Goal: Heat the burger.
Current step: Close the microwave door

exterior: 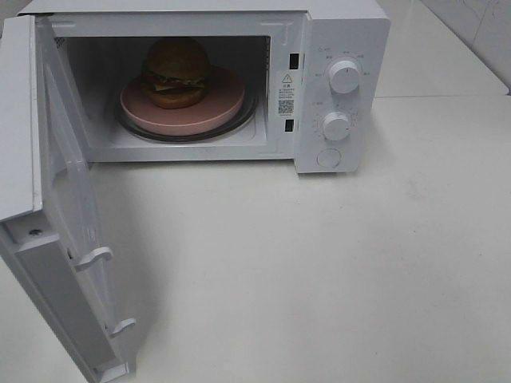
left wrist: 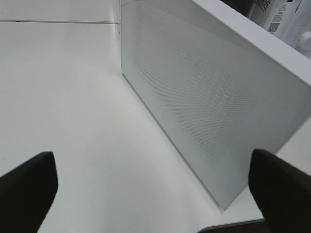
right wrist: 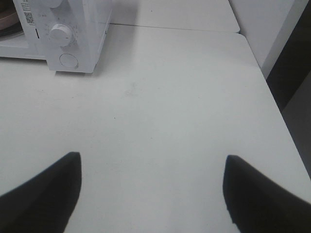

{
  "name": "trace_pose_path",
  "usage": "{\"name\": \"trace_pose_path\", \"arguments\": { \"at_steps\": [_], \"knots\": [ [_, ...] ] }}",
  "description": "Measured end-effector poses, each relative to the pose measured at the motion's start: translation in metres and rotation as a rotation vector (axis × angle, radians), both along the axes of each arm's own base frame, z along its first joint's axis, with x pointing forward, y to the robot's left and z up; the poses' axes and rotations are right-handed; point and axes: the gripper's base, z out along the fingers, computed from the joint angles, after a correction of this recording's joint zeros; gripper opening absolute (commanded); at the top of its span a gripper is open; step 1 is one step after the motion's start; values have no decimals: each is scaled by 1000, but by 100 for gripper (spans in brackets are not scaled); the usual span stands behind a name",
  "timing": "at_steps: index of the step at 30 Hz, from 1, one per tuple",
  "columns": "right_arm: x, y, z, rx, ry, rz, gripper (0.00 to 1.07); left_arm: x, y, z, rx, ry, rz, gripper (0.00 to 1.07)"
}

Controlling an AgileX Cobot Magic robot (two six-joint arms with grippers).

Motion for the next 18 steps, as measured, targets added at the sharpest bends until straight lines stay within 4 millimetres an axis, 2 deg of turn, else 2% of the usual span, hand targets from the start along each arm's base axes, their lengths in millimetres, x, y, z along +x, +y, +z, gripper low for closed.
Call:
{"name": "trace_pose_path", "arguments": {
  "at_steps": [9, 18],
  "knots": [
    [0, 0, 0, 0, 0, 0, 76, 0, 1, 0, -1, 2, 8, 100],
    [0, 0, 0, 0, 0, 0, 76, 10, 0, 1, 2, 62, 10, 98]
  ]
}}
